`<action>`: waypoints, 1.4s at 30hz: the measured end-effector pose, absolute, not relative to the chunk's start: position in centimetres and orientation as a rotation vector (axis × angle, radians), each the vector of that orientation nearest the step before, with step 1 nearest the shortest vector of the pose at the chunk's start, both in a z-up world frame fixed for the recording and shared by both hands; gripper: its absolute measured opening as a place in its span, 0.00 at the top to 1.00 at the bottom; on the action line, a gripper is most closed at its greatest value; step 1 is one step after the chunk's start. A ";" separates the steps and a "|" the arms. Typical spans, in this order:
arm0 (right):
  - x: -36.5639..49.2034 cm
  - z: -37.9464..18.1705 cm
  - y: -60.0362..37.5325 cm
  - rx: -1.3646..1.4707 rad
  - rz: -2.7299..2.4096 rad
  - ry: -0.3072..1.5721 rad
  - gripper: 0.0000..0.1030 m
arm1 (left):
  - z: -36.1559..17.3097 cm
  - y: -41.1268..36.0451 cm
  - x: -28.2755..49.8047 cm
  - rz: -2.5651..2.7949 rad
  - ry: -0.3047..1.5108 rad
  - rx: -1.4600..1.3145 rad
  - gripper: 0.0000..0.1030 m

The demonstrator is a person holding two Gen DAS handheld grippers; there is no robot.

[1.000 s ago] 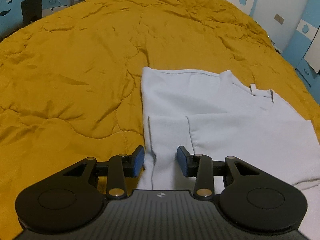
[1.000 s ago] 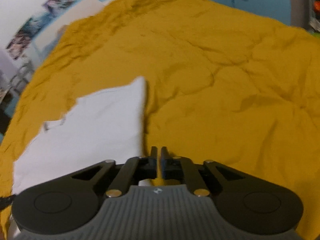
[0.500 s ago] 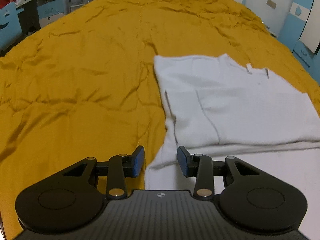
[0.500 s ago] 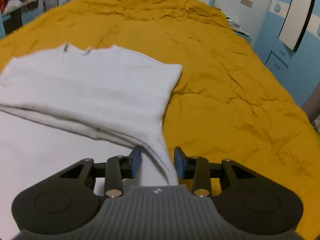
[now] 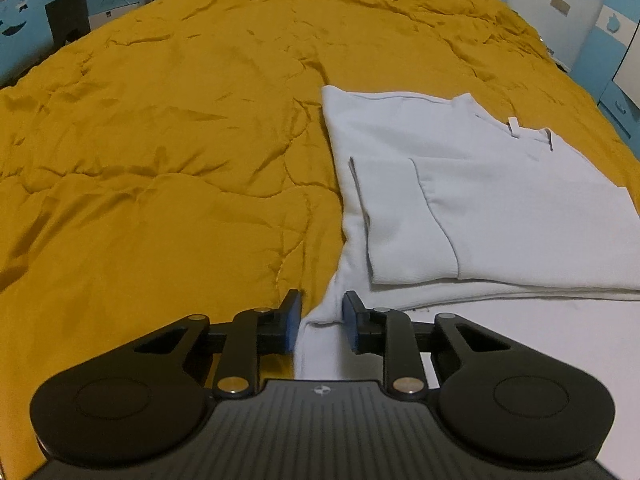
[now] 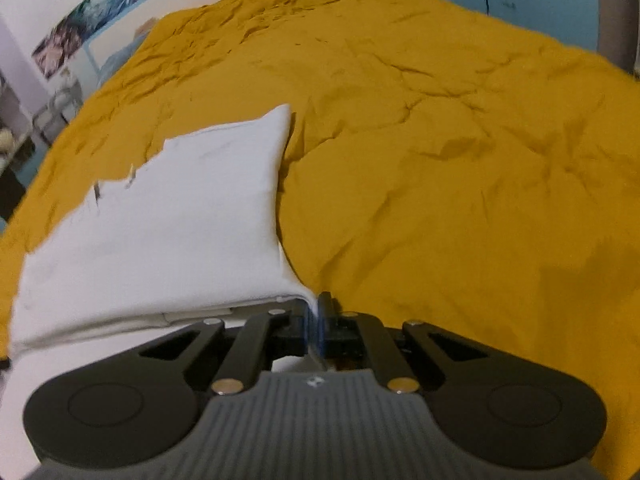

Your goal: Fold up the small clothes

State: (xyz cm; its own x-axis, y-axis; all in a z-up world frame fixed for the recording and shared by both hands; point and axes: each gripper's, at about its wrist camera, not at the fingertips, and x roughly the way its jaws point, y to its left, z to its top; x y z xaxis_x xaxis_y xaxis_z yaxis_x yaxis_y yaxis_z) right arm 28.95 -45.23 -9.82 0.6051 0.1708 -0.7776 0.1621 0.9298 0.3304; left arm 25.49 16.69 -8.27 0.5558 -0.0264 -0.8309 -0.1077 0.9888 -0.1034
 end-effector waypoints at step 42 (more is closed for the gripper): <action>-0.5 -4.3 -34.5 -0.639 0.524 0.988 0.29 | -9.3 6.4 -1.7 -0.530 0.888 0.951 0.28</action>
